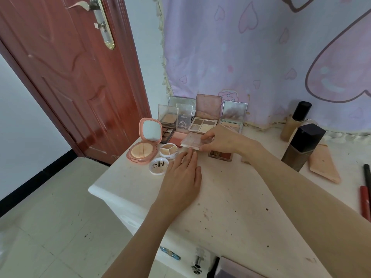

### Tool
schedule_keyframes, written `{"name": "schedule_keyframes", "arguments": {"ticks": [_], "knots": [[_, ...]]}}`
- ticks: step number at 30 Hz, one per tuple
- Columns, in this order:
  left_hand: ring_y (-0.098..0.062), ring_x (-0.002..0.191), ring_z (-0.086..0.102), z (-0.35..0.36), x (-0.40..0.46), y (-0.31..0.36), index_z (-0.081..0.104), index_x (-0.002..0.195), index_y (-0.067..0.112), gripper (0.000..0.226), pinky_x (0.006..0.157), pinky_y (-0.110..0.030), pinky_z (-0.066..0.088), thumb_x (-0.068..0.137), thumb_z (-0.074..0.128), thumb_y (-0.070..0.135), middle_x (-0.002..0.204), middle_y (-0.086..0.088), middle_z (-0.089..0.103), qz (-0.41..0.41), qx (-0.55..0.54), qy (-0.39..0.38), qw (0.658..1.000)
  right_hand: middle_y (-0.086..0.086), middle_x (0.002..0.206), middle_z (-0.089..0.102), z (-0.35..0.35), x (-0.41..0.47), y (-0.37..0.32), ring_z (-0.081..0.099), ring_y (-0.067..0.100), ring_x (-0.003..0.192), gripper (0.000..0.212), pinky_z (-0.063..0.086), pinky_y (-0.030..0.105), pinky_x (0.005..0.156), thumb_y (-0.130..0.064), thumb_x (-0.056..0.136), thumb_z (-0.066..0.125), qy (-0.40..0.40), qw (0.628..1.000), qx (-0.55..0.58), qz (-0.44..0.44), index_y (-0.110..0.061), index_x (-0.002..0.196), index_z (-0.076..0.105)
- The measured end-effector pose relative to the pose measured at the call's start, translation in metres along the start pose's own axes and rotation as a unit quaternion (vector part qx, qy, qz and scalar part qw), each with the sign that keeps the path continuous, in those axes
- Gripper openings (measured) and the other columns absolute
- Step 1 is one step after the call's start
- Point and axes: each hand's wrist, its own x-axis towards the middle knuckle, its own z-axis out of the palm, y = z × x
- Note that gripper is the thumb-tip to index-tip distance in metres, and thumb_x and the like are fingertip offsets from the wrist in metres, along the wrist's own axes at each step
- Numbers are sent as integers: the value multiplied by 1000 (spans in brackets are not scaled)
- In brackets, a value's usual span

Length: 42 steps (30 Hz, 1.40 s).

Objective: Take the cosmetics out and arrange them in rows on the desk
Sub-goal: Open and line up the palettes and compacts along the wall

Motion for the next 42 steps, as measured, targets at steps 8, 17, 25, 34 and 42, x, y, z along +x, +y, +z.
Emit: {"name": "schedule_keyframes", "arguments": {"ticks": [8, 17, 25, 34, 42], "knots": [[-15, 143, 7, -2, -2, 2, 12, 148, 15, 86, 113, -29, 9, 73, -16, 47, 157, 2, 10, -28, 23, -58, 998, -6, 126, 59, -1, -1, -2, 51, 16, 117, 45, 42, 34, 101, -39, 80, 68, 5, 1000, -16, 10, -22, 121, 62], [-22, 141, 16, -2, -1, 3, 20, 147, 12, 82, 112, -34, 16, 79, -9, 47, 153, -2, 25, -27, -2, -54, 998, -2, 125, 62, -3, -6, -8, 51, 18, 117, 36, 40, 31, 100, -35, 86, 61, 1, 1000, -27, -16, -21, 120, 64], [-30, 119, 53, 1, -2, 0, 53, 126, 0, 54, 95, -41, 45, 91, 24, 28, 128, -14, 57, -21, 18, 32, 999, -3, 127, 61, -4, -9, -10, 50, 15, 119, 37, 35, 22, 94, -34, 87, 63, 2, 1000, -14, -23, -18, 120, 63], [-25, 138, 25, 1, -2, 1, 27, 145, 10, 79, 111, -35, 21, 81, -7, 43, 150, -3, 32, -34, 12, -16, 999, -3, 126, 61, -4, -9, -12, 50, 19, 119, 35, 39, 31, 101, -34, 88, 59, 3, 998, -52, -19, -21, 120, 64], [-19, 138, 20, 1, -2, 2, 19, 147, 14, 83, 108, -32, 17, 76, -13, 45, 147, 0, 36, -43, 20, -41, 998, 13, 114, 66, -11, 8, 1, 61, 28, 102, 36, 46, 40, 93, -32, 90, 55, -10, 999, 28, -23, -2, 107, 66]]}}
